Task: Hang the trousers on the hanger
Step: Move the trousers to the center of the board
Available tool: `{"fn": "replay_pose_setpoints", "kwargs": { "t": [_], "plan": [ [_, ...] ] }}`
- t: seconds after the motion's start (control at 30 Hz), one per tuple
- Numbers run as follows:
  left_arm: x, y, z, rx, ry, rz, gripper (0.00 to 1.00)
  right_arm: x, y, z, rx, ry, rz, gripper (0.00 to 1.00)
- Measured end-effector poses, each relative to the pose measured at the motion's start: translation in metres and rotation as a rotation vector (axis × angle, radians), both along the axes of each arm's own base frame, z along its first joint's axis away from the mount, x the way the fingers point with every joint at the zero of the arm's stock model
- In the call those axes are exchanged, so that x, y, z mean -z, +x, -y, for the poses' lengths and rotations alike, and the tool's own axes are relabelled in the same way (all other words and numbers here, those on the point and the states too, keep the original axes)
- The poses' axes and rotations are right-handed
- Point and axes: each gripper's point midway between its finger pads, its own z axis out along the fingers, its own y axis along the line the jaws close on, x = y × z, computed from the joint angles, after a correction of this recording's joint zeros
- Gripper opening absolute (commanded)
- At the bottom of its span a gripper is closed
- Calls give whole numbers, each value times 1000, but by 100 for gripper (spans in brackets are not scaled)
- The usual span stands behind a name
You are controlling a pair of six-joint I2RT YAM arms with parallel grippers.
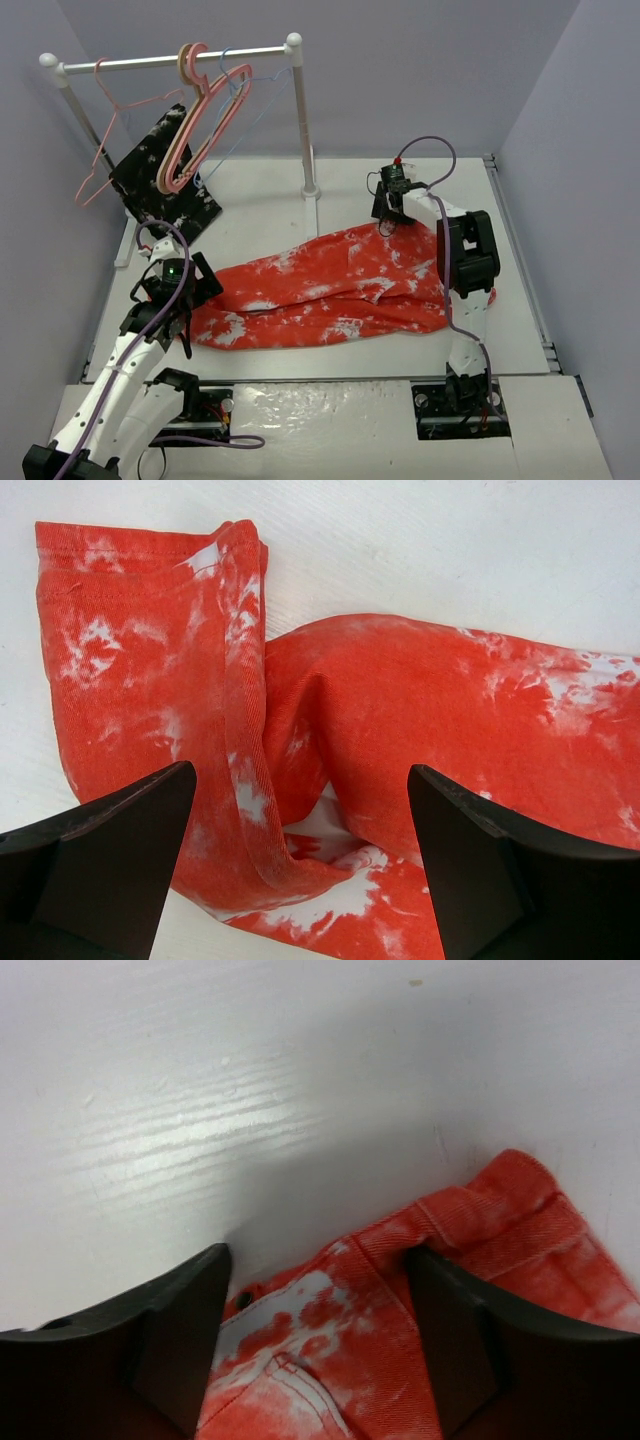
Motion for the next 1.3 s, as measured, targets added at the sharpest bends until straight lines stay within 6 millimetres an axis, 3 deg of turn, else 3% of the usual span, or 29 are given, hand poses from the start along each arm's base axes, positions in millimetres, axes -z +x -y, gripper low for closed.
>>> {"fn": "replay_pose_setpoints", "kwargs": {
  "t": [0.07, 0.17, 0.3, 0.4, 0.67, 0.77, 0.87, 0.97, 1.1, 1.17, 1.3],
  "plan": [
    [0, -1, 0, 0, 1, -3, 85, -1, 2, 2, 21, -1, 8, 19],
    [-1, -1, 0, 0, 0, -2, 85, -2, 3, 9, 45, -1, 10, 0],
    [-6, 1, 1, 3, -4, 9, 84, -9, 9, 29, 90, 9, 20, 0],
    [-7, 2, 2, 6, -8, 14, 84, -27, 19, 58, 154, 28, 54, 0],
    [-1, 13, 12, 36, -34, 3, 84, -86, 46, 172, 379, 57, 202, 1],
    [1, 19, 15, 44, -41, 0, 84, -93, 45, 203, 445, 62, 223, 32],
    [3, 25, 19, 55, -52, 2, 84, -97, 46, 215, 463, 64, 233, 70],
    [4, 32, 24, 66, -66, 5, 84, -99, 50, 207, 427, 75, 233, 75],
    [-1, 45, 31, 71, -89, 20, 84, -100, 51, 175, 303, 104, 221, 76],
    [-8, 55, 34, 66, -101, 32, 84, -103, 35, 147, 237, 105, 194, 77],
    [-23, 85, 41, 36, -129, 66, 84, -141, 0, 58, 56, 122, 243, 86]
  ]
}}
